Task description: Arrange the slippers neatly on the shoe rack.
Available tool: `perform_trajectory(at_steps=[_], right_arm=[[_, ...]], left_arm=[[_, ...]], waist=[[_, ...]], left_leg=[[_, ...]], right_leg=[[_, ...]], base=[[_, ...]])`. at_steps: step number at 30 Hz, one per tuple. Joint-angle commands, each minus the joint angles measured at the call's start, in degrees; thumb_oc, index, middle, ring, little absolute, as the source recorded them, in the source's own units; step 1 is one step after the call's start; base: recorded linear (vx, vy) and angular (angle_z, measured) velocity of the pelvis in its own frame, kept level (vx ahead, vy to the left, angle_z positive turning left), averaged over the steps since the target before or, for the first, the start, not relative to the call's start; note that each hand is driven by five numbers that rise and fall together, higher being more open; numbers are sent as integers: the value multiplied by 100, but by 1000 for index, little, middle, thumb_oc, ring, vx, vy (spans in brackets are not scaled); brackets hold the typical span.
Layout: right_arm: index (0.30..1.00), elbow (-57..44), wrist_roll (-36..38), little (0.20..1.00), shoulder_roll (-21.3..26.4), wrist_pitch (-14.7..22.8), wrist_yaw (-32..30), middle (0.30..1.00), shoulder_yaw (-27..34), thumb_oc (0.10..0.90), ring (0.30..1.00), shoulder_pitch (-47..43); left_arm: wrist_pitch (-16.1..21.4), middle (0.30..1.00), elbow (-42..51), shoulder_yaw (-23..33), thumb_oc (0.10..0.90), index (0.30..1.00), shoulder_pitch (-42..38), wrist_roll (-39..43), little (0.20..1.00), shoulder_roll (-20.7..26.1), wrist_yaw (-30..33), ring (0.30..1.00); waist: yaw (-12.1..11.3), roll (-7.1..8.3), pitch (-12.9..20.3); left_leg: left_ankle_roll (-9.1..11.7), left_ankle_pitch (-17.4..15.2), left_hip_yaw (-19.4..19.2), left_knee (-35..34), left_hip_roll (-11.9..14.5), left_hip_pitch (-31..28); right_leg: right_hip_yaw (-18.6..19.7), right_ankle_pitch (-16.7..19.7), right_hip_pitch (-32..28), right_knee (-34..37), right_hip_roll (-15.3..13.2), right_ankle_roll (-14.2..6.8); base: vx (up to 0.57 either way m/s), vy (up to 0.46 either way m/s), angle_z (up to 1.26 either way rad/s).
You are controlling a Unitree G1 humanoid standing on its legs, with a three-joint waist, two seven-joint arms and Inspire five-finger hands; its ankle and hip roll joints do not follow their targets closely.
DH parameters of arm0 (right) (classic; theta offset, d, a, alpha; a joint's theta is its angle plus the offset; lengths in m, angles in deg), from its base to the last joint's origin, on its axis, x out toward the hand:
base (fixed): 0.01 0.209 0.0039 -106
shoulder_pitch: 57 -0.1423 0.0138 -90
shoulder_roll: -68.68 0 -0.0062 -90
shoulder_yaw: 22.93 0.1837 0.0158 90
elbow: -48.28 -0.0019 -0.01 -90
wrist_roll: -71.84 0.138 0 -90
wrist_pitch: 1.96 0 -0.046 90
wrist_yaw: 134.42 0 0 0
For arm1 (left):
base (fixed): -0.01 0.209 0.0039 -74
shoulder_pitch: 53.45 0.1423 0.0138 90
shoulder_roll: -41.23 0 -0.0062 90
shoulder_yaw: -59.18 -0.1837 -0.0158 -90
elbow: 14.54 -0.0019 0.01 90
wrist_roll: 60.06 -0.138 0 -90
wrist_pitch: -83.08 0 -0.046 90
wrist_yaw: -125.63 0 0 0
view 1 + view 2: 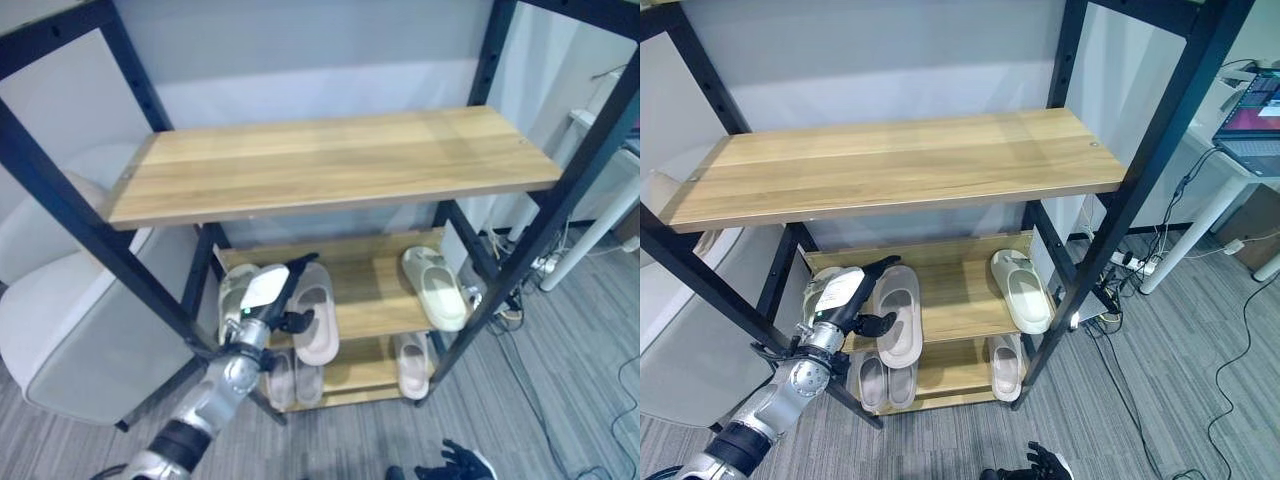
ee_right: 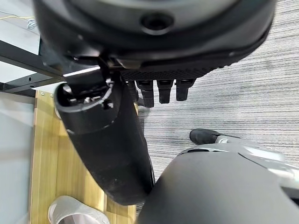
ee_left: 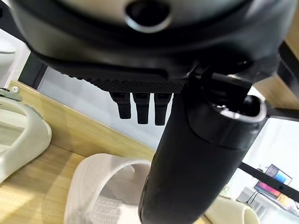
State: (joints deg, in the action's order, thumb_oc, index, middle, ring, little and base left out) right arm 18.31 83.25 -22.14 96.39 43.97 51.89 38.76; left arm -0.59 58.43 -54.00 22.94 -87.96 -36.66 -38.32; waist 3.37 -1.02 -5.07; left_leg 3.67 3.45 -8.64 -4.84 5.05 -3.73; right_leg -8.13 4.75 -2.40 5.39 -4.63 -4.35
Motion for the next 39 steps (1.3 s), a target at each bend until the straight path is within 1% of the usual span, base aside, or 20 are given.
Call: perform_trajectory(at_steps=[1,2,4,10,13,14,15,16,17,22,29,35,39], right_arm=[[900,-523,-9,900,472,230,-86,900,-176,800,900,-100],[900,-556,26,900,494,259,-133,900,-188,800,900,-121],[900,-625,45,900,523,280,-144,900,-194,800,900,-115],[900,-674,72,900,535,311,-180,900,-196,800,900,-107],[900,-665,81,900,552,328,-186,900,-223,800,900,-142],[900,-665,82,900,552,328,-186,900,-221,800,900,-144],[900,-665,78,900,555,333,-194,900,-224,800,900,-146],[900,-672,83,900,552,334,-194,900,-218,800,900,-145],[900,-675,85,900,555,336,-194,900,-217,800,900,-148],[900,-655,99,900,541,361,-213,900,-188,800,900,-106],[900,-436,177,900,463,332,-163,900,-198,800,900,-142],[900,-307,174,900,400,301,-131,900,-278,800,900,-267],[900,-284,178,900,395,287,-122,900,-301,800,900,-296]], left_arm=[[163,900,-426,-125,800,900,-1742,-13,900,-124,602,900],[113,900,-626,-288,800,900,-2004,55,900,-198,671,900],[88,900,-724,-391,800,900,-2154,70,900,-198,680,900],[16,900,-1019,-549,800,900,-2364,127,900,-287,695,900],[-82,900,-1466,-719,800,900,-2533,120,900,-386,672,900],[-78,867,-1477,-723,778,867,-2542,121,867,-390,675,867],[-89,867,-1550,-745,778,867,-2558,133,867,-402,654,867],[-105,432,-1677,-771,488,432,-2581,142,432,-425,631,432],[-109,300,-1767,-797,400,300,-2600,156,300,-443,634,300],[-104,300,-1848,-821,400,300,-2572,245,300,-458,619,300],[-41,300,-1851,-902,400,300,-2505,371,300,-546,534,300],[57,300,-1681,-941,400,300,-2425,555,300,-579,472,300],[133,300,-1419,-915,400,300,-2373,653,300,-524,410,300]], waist=[[142,-115,25],[167,-135,24],[186,-152,31],[223,-190,55],[271,-210,58],[268,-210,56],[282,-215,57],[295,-219,62],[297,-221,61],[299,-218,81],[225,-174,156],[87,-125,246],[53,-105,274]], left_leg=[[338,-211,-284,-16,208,84],[334,-206,-281,-16,203,111],[330,-210,-294,-16,201,131],[316,-230,-327,-16,193,143],[308,-245,-357,-16,186,131],[308,-245,-359,-16,187,131],[304,-249,-363,-16,182,127],[303,-250,-377,-16,182,120],[301,-252,-382,-16,181,114],[287,-278,-395,-16,164,53],[281,-292,-330,-16,148,-32],[296,-257,-254,-16,155,-95],[313,-222,-232,-16,178,-104]], right_leg=[[-537,-570,-187,-39,-202,-559],[-532,-548,-146,-39,-200,-570],[-509,-537,-105,-39,-198,-577],[-464,-529,-59,-39,-183,-582],[-417,-532,-41,-39,-175,-583],[-415,-532,-40,-39,-175,-583],[-404,-533,-38,-39,-174,-582],[-399,-532,-40,-39,-178,-584],[-392,-535,-43,-39,-177,-584],[-371,-538,-82,-39,-171,-581],[-416,-565,-202,-39,-150,-557],[-504,-577,-305,-39,-128,-526],[-554,-601,-348,-39,-111,-504]], base=[[2,39,3],[0,0,0],[0,0,0],[19,10,-6],[16,11,-5],[11,10,-4],[14,3,-6],[16,4,-6],[22,7,-7],[8,3,-3],[0,0,0],[-3,-5,1],[-15,-27,6]])
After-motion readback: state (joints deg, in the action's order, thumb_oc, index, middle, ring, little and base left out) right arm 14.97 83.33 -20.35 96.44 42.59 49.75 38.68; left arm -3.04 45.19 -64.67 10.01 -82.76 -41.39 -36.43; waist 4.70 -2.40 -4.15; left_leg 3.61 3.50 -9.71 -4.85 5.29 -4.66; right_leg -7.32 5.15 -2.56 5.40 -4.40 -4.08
